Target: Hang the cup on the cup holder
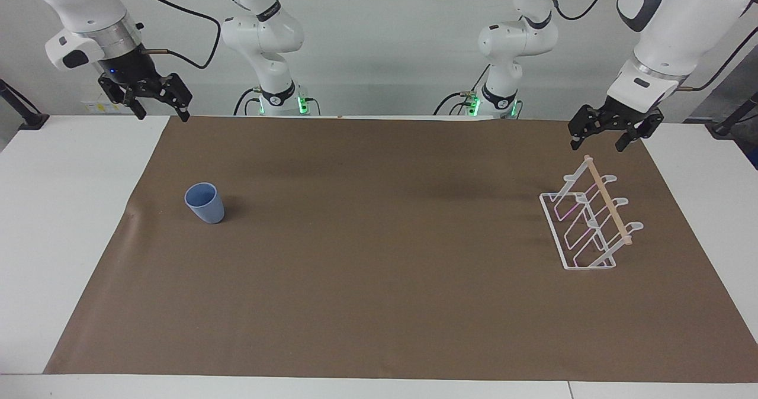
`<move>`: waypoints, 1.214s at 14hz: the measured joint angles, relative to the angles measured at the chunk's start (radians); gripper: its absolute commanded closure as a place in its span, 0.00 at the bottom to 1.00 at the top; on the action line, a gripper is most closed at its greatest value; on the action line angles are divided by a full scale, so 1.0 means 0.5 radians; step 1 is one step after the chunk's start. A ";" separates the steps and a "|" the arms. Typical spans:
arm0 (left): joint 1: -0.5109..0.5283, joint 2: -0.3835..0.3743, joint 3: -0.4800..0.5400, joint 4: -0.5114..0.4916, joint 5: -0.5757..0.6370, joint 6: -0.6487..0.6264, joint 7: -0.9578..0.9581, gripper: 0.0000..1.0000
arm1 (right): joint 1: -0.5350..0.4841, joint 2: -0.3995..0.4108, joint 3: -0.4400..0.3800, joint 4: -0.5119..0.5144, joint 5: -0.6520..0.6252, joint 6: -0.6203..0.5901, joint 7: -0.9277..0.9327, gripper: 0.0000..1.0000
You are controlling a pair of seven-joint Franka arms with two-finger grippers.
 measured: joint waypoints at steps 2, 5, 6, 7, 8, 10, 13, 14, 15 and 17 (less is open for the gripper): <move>0.000 0.000 0.000 0.000 0.000 0.000 0.000 0.00 | 0.000 0.000 0.000 0.000 0.000 0.000 -0.001 0.00; 0.000 0.000 0.000 0.000 0.000 0.000 0.000 0.00 | 0.000 0.000 0.000 0.000 0.000 0.000 -0.003 0.00; 0.000 0.000 0.000 0.000 0.000 0.000 0.000 0.00 | 0.000 0.000 0.000 0.000 0.000 0.000 -0.003 0.00; 0.000 0.000 0.000 0.000 0.000 0.000 0.000 0.00 | 0.000 0.000 0.000 0.000 0.000 0.000 -0.004 0.00; 0.000 0.000 0.000 0.000 0.000 0.000 0.000 0.00 | 0.000 0.000 0.000 0.000 0.000 0.000 -0.004 0.00; 0.000 0.000 0.000 0.000 0.000 0.000 0.000 0.00 | 0.000 0.000 0.000 0.000 0.000 0.000 -0.021 0.00; 0.000 0.000 0.000 0.000 0.000 0.000 0.000 0.00 | 0.000 0.000 0.000 0.000 0.000 0.000 -0.061 0.00; 0.000 0.000 0.000 0.000 0.000 0.000 0.000 0.00 | 0.001 0.000 0.001 0.000 0.000 0.000 -0.063 0.00; 0.000 0.000 0.000 0.000 0.000 0.000 0.000 0.00 | 0.004 0.000 0.002 0.000 0.000 0.000 -0.063 0.00; 0.000 0.000 0.000 0.000 0.000 0.000 0.000 0.00 | 0.007 0.000 0.012 0.000 0.000 0.000 -0.063 0.00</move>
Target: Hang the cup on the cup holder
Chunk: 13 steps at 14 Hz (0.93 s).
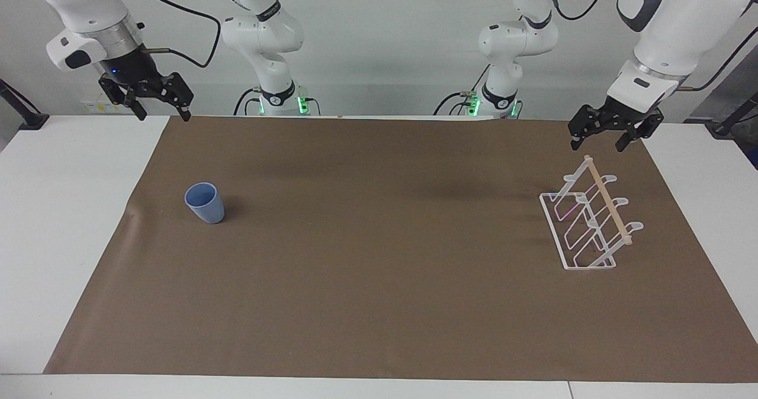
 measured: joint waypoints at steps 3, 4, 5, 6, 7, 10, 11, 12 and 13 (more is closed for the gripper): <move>0.000 0.000 0.000 0.000 0.000 0.000 0.000 0.00 | 0.004 0.000 0.007 0.000 0.000 0.000 0.000 0.00; 0.000 0.000 0.000 0.000 0.000 0.000 0.000 0.00 | 0.007 0.000 0.007 0.000 0.000 0.000 0.000 0.00; 0.000 0.000 0.000 0.000 0.000 0.000 0.000 0.00 | 0.008 0.000 0.007 0.000 0.000 0.000 0.000 0.00; 0.000 0.000 0.000 0.000 0.000 0.000 0.000 0.00 | 0.008 0.000 0.007 0.000 0.000 0.000 0.000 0.00; 0.000 0.000 0.000 0.000 0.000 0.000 0.000 0.00 | 0.009 0.000 0.007 -0.001 0.000 0.000 -0.001 0.00; 0.000 0.000 0.000 0.000 0.000 0.000 0.000 0.00 | 0.008 0.000 0.007 -0.011 0.000 0.000 -0.041 0.00; 0.000 0.000 0.000 0.000 0.000 0.000 0.000 0.00 | 0.008 -0.003 0.007 -0.029 0.000 0.009 -0.068 0.00; 0.000 0.000 0.000 0.000 0.000 0.000 0.000 0.00 | 0.009 -0.015 0.007 -0.078 0.001 0.057 -0.082 0.00; 0.000 0.000 0.000 0.000 0.000 0.000 0.000 0.00 | 0.009 -0.042 0.008 -0.164 0.001 0.148 -0.086 0.00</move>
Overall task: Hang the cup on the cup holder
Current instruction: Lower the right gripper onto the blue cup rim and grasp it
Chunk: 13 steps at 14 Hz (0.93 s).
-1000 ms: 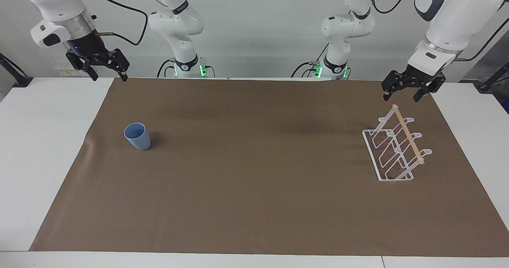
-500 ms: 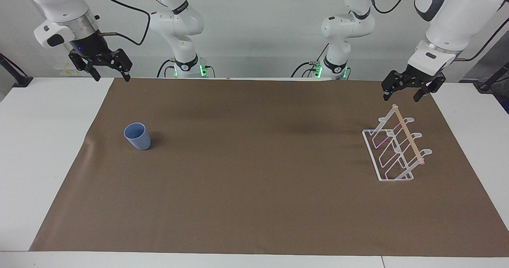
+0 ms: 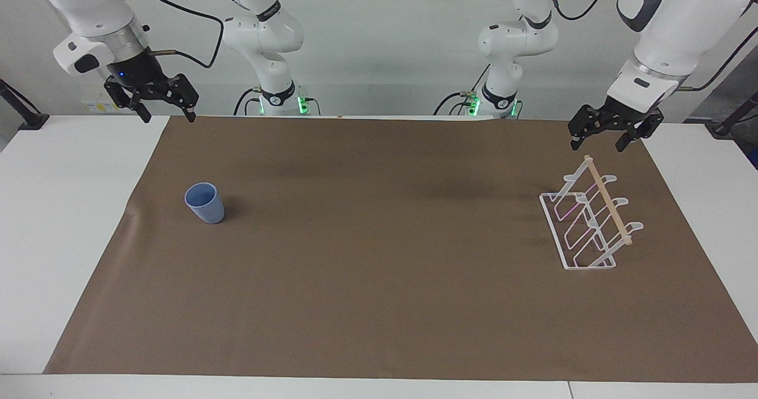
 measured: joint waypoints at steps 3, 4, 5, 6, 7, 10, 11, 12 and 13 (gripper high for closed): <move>0.000 0.000 0.000 0.000 0.000 0.000 0.000 0.00 | 0.003 -0.100 0.001 -0.328 0.000 0.283 0.000 0.00; 0.000 0.000 0.000 0.000 0.000 0.000 0.000 0.00 | 0.004 -0.119 0.002 -0.437 0.000 0.378 0.000 0.00; 0.000 0.000 0.000 0.000 0.000 0.000 0.000 0.00 | 0.004 -0.127 0.009 -0.542 0.000 0.488 0.000 0.00; 0.000 0.000 0.000 0.000 0.000 0.000 0.000 0.00 | 0.005 -0.128 0.032 -0.644 0.000 0.619 0.000 0.00; 0.000 0.000 0.000 0.000 0.000 0.000 0.000 0.00 | 0.006 -0.126 0.063 -0.727 0.000 0.727 0.000 0.00; 0.000 0.000 0.000 0.000 0.000 0.000 0.000 0.00 | 0.006 -0.101 0.124 -0.905 0.000 0.951 0.000 0.00; 0.000 0.000 0.000 0.000 0.000 0.000 0.000 0.00 | 0.006 -0.077 0.124 -0.945 0.000 1.030 0.000 0.00; 0.000 0.000 0.000 0.000 0.000 0.000 0.000 0.00 | 0.006 -0.042 0.124 -0.978 0.000 1.106 0.000 0.00; 0.000 0.000 0.000 0.000 0.000 0.000 0.000 0.00 | 0.006 0.001 0.123 -1.003 0.000 1.176 0.000 0.00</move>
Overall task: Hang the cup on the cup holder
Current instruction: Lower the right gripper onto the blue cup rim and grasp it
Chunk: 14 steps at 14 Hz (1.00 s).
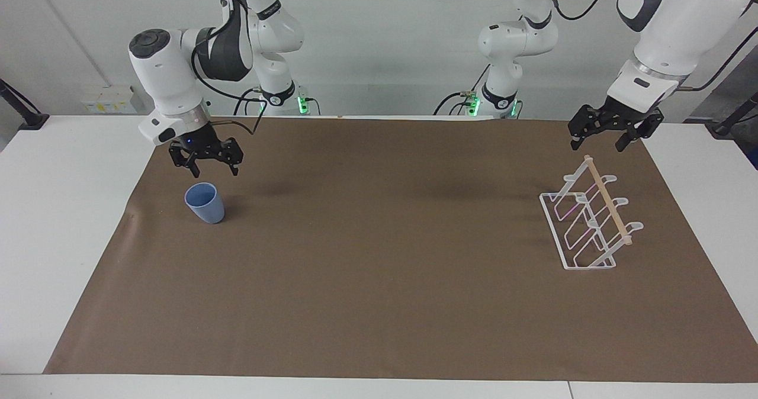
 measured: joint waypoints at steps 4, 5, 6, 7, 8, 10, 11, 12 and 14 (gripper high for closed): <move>0.000 0.000 0.000 0.000 0.000 0.000 0.000 0.00 | 0.000 0.188 -0.001 -0.029 0.000 0.175 0.000 0.00; 0.000 0.000 0.000 0.000 0.000 0.000 0.000 0.00 | 0.000 0.223 -0.001 -0.034 0.000 0.209 -0.004 0.00; 0.000 0.000 0.000 0.000 0.000 0.000 0.000 0.00 | 0.000 0.246 -0.001 -0.044 0.000 0.241 -0.031 0.00; 0.000 0.000 0.000 0.000 0.000 0.000 0.000 0.00 | 0.000 0.261 -0.001 -0.060 0.000 0.275 -0.084 0.00; 0.000 0.000 0.000 0.000 0.000 0.000 0.000 0.00 | -0.002 0.267 -0.003 -0.088 0.000 0.325 -0.135 0.00; 0.000 0.000 0.000 0.000 0.000 0.000 0.000 0.00 | -0.007 0.269 -0.009 -0.143 0.000 0.404 -0.209 0.00; 0.000 0.000 0.000 0.000 0.000 0.000 0.000 0.00 | -0.009 0.269 -0.012 -0.152 0.000 0.412 -0.232 0.02; 0.000 0.000 0.000 0.000 0.000 0.000 0.000 0.00 | -0.010 0.268 -0.013 -0.154 0.000 0.412 -0.240 0.12; 0.000 0.000 0.000 0.000 0.000 0.000 0.000 0.00 | -0.010 0.268 -0.013 -0.154 0.000 0.412 -0.243 0.26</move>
